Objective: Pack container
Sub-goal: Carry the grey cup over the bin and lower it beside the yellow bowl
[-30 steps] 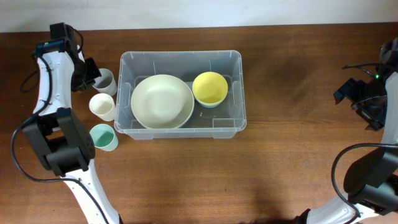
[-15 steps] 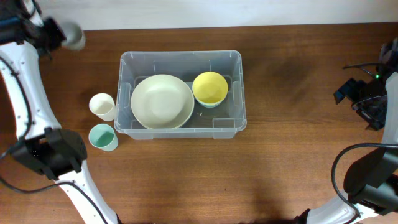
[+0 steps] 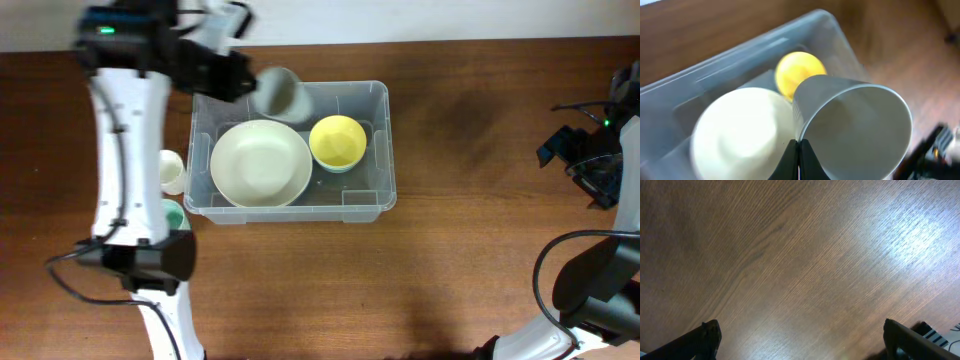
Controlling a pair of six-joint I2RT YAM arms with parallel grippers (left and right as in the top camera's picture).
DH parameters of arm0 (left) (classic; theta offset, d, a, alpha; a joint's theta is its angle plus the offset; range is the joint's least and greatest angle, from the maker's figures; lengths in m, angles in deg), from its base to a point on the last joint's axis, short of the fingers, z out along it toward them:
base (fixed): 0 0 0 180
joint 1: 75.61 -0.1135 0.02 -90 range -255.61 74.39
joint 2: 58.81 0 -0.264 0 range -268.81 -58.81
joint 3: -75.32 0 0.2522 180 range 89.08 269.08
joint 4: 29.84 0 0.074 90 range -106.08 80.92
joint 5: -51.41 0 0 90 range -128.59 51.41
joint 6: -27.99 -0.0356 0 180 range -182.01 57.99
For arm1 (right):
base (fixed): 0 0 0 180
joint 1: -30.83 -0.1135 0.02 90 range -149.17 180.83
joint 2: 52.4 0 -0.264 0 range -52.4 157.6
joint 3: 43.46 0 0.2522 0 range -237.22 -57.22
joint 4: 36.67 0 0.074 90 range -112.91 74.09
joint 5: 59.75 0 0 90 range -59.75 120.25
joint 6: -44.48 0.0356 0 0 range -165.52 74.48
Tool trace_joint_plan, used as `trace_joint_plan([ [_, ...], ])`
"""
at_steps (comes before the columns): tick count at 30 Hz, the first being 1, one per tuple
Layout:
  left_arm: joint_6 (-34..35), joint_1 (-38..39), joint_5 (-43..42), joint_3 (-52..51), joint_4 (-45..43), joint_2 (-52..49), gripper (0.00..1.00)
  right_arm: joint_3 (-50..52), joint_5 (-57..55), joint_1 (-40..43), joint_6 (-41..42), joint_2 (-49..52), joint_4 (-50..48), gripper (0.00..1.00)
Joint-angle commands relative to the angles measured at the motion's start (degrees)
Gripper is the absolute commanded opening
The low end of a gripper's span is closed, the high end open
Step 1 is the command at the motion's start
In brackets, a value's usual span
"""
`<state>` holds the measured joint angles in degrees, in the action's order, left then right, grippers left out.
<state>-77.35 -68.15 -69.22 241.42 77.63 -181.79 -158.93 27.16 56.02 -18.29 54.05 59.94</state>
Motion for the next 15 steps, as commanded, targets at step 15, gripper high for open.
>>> trace_joint_plan([
  [15,1.8,14.2,12.5,-21.1,-13.3,-3.2,0.01,0.3,-0.1,0.0,0.2,0.2,0.0,0.99],
])
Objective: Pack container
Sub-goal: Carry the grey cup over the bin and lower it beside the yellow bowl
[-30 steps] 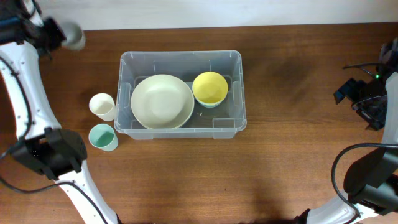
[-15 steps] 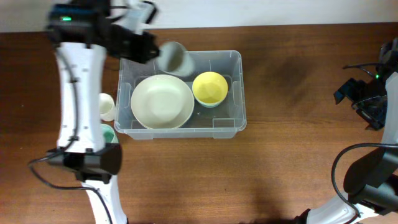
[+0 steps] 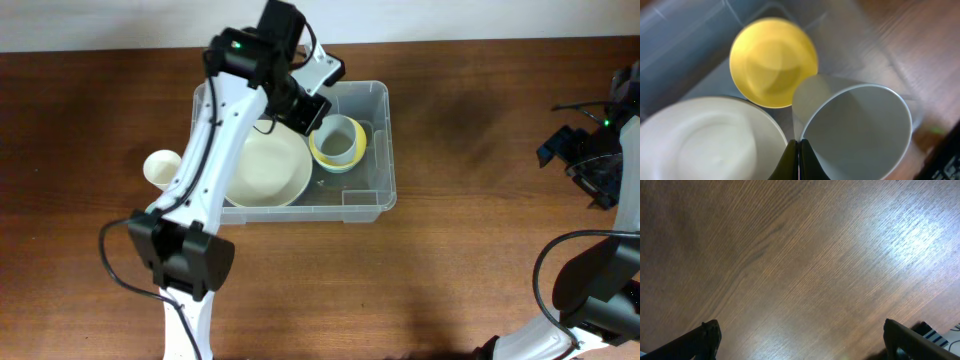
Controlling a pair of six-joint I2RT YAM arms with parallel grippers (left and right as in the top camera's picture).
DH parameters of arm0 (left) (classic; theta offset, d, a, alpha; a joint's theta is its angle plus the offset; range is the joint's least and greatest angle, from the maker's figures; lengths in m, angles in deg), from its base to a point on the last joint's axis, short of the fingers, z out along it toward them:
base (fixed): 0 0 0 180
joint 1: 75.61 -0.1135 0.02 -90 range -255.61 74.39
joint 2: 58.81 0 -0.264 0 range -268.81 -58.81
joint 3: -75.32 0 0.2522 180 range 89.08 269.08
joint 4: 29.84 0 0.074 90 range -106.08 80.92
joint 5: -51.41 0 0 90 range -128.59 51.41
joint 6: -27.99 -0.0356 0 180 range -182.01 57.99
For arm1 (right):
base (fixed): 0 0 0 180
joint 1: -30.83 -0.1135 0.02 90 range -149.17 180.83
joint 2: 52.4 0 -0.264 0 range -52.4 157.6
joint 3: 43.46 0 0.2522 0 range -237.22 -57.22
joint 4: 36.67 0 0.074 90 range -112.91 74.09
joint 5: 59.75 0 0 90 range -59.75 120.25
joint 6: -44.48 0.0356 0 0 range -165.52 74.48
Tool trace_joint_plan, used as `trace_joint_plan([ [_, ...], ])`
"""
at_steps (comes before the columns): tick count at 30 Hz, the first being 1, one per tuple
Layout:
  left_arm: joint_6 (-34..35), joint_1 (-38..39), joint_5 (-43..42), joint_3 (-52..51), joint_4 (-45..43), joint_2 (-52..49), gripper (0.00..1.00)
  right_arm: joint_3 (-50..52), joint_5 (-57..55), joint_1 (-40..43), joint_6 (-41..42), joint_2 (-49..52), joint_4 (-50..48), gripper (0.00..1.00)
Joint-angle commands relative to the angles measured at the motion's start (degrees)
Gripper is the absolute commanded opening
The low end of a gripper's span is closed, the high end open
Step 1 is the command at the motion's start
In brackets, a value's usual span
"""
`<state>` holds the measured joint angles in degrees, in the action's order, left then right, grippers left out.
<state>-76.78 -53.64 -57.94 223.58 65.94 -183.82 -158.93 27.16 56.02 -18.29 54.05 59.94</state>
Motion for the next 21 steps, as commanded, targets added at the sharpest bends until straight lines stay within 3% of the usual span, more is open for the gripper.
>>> trace_joint_plan([
  [1,1.3,-0.3,1.2,-4.3,-2.2,-1.1,0.01,0.3,-0.1,0.0,0.2,0.2,0.0,0.99],
  [21,1.3,-0.2,1.2,-13.3,-3.7,-1.8,0.01,0.3,-0.1,0.0,0.2,0.2,0.0,0.99],
])
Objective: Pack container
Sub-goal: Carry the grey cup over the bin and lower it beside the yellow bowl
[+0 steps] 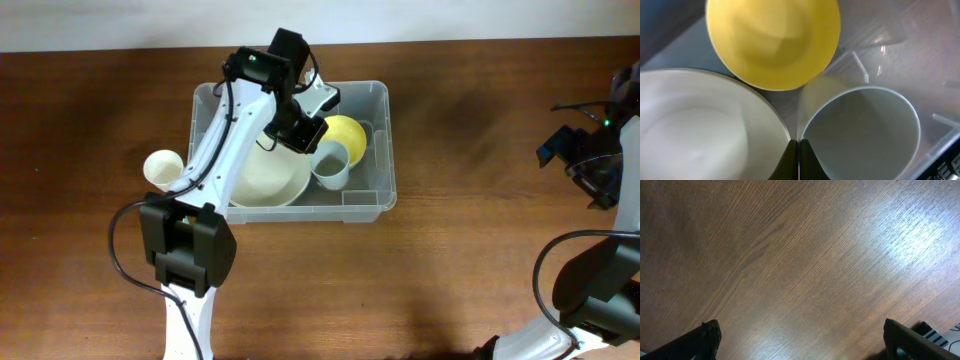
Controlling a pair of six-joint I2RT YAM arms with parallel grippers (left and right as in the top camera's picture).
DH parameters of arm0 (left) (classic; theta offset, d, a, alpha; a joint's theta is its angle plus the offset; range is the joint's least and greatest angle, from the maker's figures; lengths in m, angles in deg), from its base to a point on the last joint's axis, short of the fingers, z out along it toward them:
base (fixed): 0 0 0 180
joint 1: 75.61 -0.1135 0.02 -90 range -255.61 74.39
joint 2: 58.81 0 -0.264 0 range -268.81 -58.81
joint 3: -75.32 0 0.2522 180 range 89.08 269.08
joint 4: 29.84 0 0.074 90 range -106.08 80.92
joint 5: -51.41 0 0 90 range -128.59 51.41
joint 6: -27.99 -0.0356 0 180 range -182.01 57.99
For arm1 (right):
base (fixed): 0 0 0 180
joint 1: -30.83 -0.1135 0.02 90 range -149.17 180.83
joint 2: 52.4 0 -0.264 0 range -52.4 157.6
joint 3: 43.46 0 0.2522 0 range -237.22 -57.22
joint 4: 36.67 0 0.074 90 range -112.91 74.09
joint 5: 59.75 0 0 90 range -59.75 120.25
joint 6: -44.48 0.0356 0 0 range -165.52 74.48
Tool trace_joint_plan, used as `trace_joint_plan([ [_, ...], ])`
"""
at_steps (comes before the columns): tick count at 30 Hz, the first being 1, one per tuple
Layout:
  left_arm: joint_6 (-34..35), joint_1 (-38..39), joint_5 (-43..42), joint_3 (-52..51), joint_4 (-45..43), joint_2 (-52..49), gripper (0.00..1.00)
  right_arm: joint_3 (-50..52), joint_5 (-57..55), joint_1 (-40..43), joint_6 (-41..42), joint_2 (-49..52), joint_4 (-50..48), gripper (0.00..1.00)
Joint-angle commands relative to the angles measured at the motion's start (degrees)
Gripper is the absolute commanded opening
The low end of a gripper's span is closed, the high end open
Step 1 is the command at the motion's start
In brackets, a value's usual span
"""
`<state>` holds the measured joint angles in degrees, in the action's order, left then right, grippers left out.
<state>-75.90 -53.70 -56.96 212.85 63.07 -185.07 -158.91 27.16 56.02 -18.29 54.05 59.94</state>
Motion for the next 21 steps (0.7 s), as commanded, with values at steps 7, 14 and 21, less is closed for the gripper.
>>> trace_joint_plan([
  [7,0.4,-0.2,0.2,-7.0,-4.2,-0.7,0.01,0.3,-0.1,0.0,0.2,0.2,0.0,0.99],
  [14,0.4,-0.2,0.2,-7.1,-6.8,-0.8,0.02,0.3,-0.1,0.0,0.2,0.2,0.0,0.99],
  [21,0.4,-0.2,1.1,-7.1,-9.1,-1.3,0.02,0.3,-0.1,0.0,0.2,0.2,0.0,0.99],
])
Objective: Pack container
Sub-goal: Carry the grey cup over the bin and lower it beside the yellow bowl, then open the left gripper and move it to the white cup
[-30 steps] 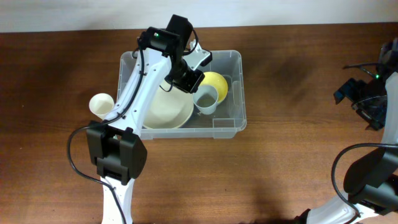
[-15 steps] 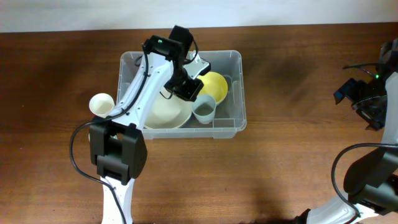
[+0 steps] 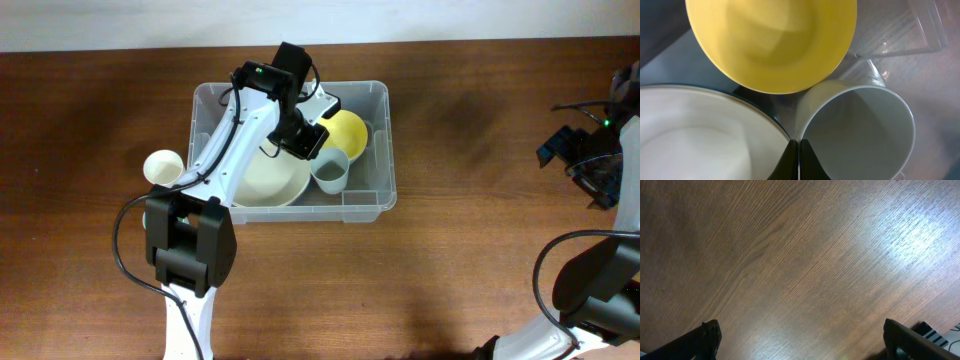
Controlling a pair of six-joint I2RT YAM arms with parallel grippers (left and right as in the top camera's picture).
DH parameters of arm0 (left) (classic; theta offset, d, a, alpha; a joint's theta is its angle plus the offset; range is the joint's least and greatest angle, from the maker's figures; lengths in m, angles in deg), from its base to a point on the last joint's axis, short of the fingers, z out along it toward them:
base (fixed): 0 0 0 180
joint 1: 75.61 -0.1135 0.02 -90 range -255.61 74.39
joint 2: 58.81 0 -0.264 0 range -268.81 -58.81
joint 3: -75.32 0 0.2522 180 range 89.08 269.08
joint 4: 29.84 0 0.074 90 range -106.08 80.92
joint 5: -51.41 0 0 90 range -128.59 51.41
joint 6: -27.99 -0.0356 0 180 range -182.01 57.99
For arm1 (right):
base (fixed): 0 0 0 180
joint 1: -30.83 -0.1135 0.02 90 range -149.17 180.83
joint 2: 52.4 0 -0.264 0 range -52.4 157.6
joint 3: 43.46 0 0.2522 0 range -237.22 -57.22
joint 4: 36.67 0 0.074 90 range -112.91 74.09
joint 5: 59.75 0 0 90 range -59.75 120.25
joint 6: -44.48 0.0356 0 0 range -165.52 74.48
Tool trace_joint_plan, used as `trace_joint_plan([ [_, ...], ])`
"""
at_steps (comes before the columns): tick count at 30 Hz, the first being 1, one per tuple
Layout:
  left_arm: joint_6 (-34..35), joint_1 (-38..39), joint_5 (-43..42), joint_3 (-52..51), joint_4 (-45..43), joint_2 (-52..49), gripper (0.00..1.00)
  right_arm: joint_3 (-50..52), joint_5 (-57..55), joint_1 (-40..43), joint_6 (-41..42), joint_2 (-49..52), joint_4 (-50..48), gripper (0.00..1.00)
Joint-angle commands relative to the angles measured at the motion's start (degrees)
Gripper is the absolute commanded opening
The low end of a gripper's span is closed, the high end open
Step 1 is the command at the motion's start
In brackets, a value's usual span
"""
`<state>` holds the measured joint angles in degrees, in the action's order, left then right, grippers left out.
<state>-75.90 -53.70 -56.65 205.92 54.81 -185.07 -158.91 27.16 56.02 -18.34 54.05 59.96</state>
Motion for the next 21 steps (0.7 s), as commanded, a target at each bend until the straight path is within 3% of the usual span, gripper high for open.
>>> trace_joint_plan([
  [1,0.4,-0.2,1.0,-0.2,-0.9,-1.5,0.02,0.3,-0.1,0.0,0.3,0.2,0.0,0.99],
  [3,0.4,-0.2,0.9,-0.2,-0.6,-2.1,0.02,0.3,-0.1,0.0,0.3,0.2,0.0,0.99],
  [11,0.6,-0.2,0.9,-0.2,0.3,-2.6,0.24,0.3,-0.1,0.0,0.3,0.2,0.0,0.99],
  [13,0.6,-0.2,0.9,-0.2,0.3,-2.6,0.25,0.3,-0.1,0.0,0.3,0.2,0.0,0.99],
  [21,0.6,-0.3,0.9,2.0,-0.2,-2.6,0.56,0.3,-0.1,0.0,0.3,0.2,0.0,0.99],
])
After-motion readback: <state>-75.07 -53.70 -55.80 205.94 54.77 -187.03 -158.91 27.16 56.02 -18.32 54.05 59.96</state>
